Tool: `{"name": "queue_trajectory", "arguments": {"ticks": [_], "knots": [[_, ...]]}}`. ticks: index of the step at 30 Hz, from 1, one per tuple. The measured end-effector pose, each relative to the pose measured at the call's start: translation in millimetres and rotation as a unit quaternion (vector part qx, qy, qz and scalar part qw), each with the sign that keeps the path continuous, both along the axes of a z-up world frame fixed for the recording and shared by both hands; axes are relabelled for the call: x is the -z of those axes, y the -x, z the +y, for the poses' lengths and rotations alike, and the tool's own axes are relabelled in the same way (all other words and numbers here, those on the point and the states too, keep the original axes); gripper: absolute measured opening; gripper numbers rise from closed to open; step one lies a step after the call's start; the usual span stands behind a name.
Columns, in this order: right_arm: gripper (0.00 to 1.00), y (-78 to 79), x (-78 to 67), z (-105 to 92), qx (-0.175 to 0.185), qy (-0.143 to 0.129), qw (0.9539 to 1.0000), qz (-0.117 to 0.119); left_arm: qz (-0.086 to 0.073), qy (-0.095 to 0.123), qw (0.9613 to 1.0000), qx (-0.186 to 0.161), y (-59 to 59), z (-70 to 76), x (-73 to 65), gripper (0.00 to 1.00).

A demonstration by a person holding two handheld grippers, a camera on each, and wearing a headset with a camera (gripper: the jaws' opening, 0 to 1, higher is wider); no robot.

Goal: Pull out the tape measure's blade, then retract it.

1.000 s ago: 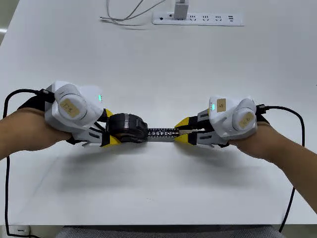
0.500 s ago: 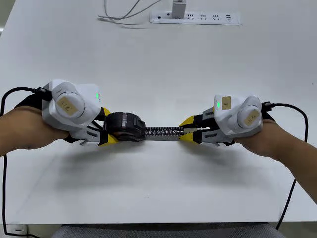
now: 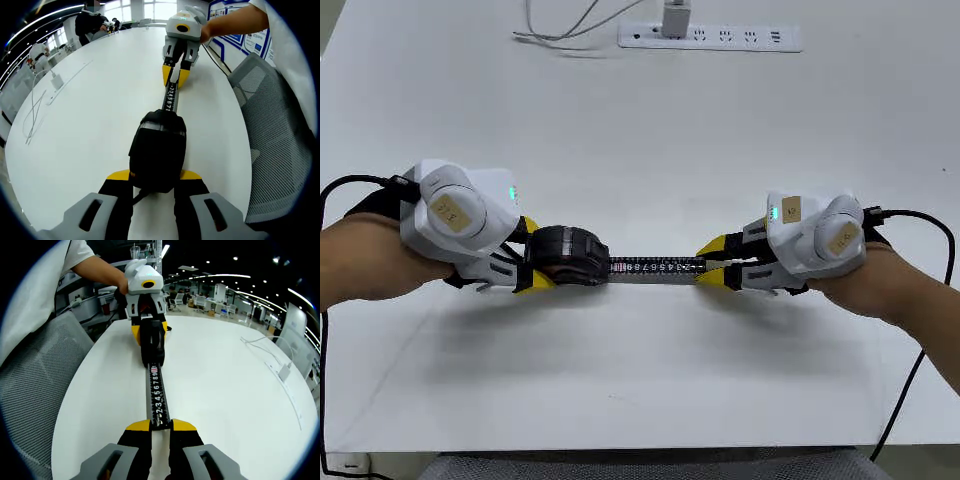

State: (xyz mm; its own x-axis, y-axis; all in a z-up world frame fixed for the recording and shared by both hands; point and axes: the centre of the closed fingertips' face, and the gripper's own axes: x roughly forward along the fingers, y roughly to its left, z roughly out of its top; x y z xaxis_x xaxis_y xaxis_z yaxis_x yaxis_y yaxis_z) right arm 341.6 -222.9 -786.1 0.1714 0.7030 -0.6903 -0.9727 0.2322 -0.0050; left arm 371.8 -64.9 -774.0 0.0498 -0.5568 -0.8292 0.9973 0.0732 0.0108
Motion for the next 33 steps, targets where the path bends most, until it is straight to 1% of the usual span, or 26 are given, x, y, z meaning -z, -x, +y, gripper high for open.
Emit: {"name": "queue_trajectory", "arguments": {"ticks": [10, 16, 24, 33], "knots": [[0.08, 0.4, 1.0, -20.8, 0.009, 0.011, 0.9999, 0.001, 0.001, 0.0, 1.0, 0.0, 0.3, -0.3, -0.2, 0.26], [0.08, 3.8, 2.8, -29.4, 0.015, 0.016, 0.9997, 0.004, -0.001, 0.001, 1.0, -0.001, 0.6, -0.7, -0.4, 0.26], [0.08, 7.1, -0.1, -46.0, 0.021, 0.027, 0.9994, 0.003, 0.0, 0.0, 1.0, 0.001, 0.7, -0.8, -0.2, 0.26], [0.08, 9.5, -1.0, -56.9, 0.028, 0.033, 0.999, 0.007, 0.0, -0.001, 1.0, 0.001, 0.2, -0.7, 0.0, 0.26]]}}
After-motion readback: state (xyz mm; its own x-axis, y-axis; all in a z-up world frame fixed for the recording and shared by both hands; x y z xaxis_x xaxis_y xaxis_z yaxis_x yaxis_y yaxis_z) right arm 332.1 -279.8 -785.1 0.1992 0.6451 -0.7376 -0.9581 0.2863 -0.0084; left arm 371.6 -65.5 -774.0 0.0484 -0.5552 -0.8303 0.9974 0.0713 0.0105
